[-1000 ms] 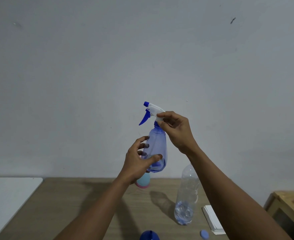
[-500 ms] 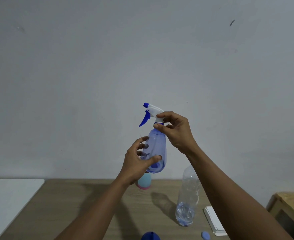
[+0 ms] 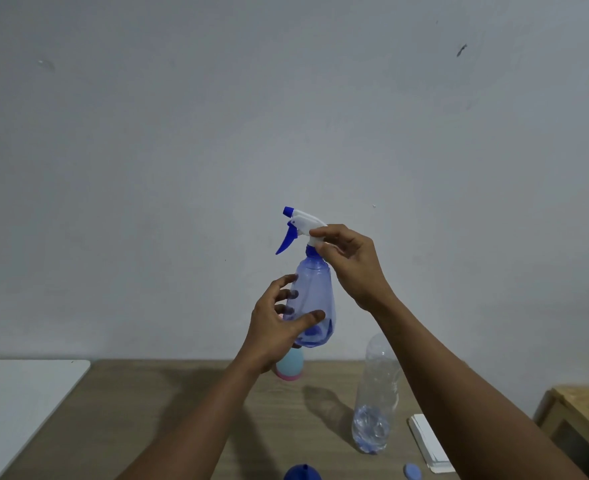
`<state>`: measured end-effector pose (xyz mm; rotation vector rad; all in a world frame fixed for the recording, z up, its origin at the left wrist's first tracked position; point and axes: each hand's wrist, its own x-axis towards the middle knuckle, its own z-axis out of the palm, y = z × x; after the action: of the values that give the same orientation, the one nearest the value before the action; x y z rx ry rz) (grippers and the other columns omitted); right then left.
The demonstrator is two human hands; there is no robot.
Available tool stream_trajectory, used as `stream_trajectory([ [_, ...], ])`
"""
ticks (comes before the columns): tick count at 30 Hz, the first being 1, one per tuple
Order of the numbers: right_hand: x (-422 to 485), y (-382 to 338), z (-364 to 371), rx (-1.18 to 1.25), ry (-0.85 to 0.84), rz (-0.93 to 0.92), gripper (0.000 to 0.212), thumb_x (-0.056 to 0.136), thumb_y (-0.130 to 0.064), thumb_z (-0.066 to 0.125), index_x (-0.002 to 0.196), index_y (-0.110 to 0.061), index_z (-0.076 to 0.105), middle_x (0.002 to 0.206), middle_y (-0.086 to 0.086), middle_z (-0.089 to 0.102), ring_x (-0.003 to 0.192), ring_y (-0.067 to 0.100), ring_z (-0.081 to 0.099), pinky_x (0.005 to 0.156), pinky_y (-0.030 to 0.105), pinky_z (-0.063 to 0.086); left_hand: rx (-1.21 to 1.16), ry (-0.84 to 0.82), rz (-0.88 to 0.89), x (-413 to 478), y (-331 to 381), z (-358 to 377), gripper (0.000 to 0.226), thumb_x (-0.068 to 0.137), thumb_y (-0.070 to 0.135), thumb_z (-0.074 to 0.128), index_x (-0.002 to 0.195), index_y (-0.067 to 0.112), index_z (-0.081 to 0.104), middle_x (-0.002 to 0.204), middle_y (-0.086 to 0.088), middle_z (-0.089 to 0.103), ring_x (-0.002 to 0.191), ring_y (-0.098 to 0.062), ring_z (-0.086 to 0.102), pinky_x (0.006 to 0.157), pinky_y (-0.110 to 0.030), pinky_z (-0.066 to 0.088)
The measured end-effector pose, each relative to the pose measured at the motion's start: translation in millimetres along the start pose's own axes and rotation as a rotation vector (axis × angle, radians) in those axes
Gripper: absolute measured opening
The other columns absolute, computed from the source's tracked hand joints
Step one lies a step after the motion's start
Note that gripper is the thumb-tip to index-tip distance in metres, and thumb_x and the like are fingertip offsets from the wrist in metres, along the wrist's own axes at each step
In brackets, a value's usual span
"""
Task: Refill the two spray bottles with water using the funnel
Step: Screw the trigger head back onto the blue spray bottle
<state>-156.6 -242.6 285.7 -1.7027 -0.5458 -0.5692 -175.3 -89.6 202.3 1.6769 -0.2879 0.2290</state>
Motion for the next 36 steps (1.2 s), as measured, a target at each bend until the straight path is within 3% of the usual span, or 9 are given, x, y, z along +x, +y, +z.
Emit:
stream_trajectory([
  [2, -0.7, -0.5, -0.6, 0.019, -0.019, 0.005, 0.027, 0.091, -0.003, 0.069, 0.111, -0.022, 0.071, 0.117, -0.001, 0.068, 0.106, 0.022, 0.069, 0.093, 0.038, 0.059, 0.019, 0.006, 0.007, 1.6, 1.1, -3.8, 0.080, 0.065, 0.046, 0.086, 0.134, 0.036, 0.047, 0.126, 0.009, 0.059, 0.102, -0.016, 0.063, 0.068, -0.033, 0.064],
  [6, -0.9, -2.7, 3.8, -0.044, 0.020, -0.009, 0.032, 0.082, -0.009, 0.080, 0.112, -0.016, 0.070, 0.118, 0.003, 0.067, 0.091, 0.015, 0.065, 0.080, 0.032, 0.060, 0.036, 0.007, 0.017, 3.1, 0.9, -4.1, 0.076, 0.069, 0.040, 0.087, 0.133, 0.036, 0.047, 0.125, 0.009, 0.059, 0.100, -0.014, 0.063, 0.065, -0.030, 0.063],
  [9, -2.5, -3.0, 2.2, 0.020, 0.018, 0.002, 0.022, 0.091, -0.007, 0.070, 0.108, -0.021, 0.072, 0.115, 0.002, 0.069, 0.097, 0.018, 0.069, 0.083, 0.031, 0.060, 0.026, 0.015, 0.010, 1.0, -0.4, -3.9, 0.075, 0.066, 0.044, 0.087, 0.129, 0.040, 0.046, 0.127, 0.006, 0.060, 0.101, -0.016, 0.063, 0.066, -0.031, 0.063],
  [11, -3.8, -3.4, -0.1, 0.049, -0.002, 0.013, 0.026, 0.094, -0.002, 0.064, 0.110, -0.021, 0.071, 0.118, 0.006, 0.069, 0.102, 0.019, 0.071, 0.086, 0.029, 0.060, 0.037, 0.016, 0.023, 1.1, -0.5, -5.5, 0.075, 0.068, 0.042, 0.087, 0.131, 0.038, 0.047, 0.127, 0.007, 0.060, 0.101, -0.016, 0.064, 0.064, -0.027, 0.062],
  [15, -3.0, -4.3, 2.0, 0.018, -0.012, 0.009, 0.029, 0.087, -0.001, 0.074, 0.109, -0.020, 0.070, 0.119, 0.007, 0.067, 0.101, 0.026, 0.071, 0.087, 0.036, 0.061, 0.044, 0.002, 0.016, 2.1, -0.3, -5.1, 0.075, 0.071, 0.039, 0.086, 0.133, 0.037, 0.046, 0.125, 0.010, 0.059, 0.098, -0.013, 0.063, 0.061, -0.021, 0.060],
  [22, -2.9, -8.6, -3.5, 0.091, -0.082, 0.046, 0.031, 0.093, 0.002, 0.065, 0.113, -0.022, 0.070, 0.125, 0.010, 0.067, 0.105, 0.023, 0.073, 0.091, 0.035, 0.059, 0.031, -0.007, 0.027, 2.4, -0.9, -8.6, 0.077, 0.071, 0.034, 0.087, 0.136, 0.035, 0.046, 0.126, 0.008, 0.057, 0.102, -0.012, 0.061, 0.063, -0.027, 0.062],
  [27, -2.8, -9.1, 1.9, 0.073, -0.066, 0.013, 0.035, 0.090, 0.004, 0.068, 0.117, -0.019, 0.070, 0.127, 0.008, 0.066, 0.104, 0.023, 0.073, 0.093, 0.040, 0.059, 0.072, 0.066, 0.053, 5.8, -4.1, -7.3, 0.086, 0.062, 0.048, 0.086, 0.136, 0.029, 0.048, 0.127, 0.007, 0.059, 0.104, -0.017, 0.062, 0.080, -0.041, 0.063],
  [33, -4.1, -4.7, 8.4, 0.012, -0.013, -0.026, 0.036, 0.090, 0.005, 0.067, 0.120, -0.015, 0.069, 0.126, 0.009, 0.064, 0.102, 0.021, 0.073, 0.092, 0.039, 0.060, 0.095, 0.150, 0.085, 7.6, -11.3, -2.1, 0.076, 0.063, 0.050, 0.087, 0.128, 0.038, 0.049, 0.119, 0.015, 0.059, 0.101, -0.012, 0.062, 0.078, -0.027, 0.060],
  [36, -4.7, -1.9, 11.4, -0.031, 0.001, -0.043, 0.036, 0.090, 0.004, 0.068, 0.121, -0.014, 0.069, 0.125, 0.009, 0.064, 0.103, 0.021, 0.073, 0.092, 0.038, 0.060, 0.107, 0.152, 0.070, 8.0, -11.5, -2.5, 0.082, 0.056, 0.061, 0.081, 0.128, 0.035, 0.050, 0.118, 0.015, 0.060, 0.100, -0.016, 0.063, 0.072, -0.018, 0.055],
])
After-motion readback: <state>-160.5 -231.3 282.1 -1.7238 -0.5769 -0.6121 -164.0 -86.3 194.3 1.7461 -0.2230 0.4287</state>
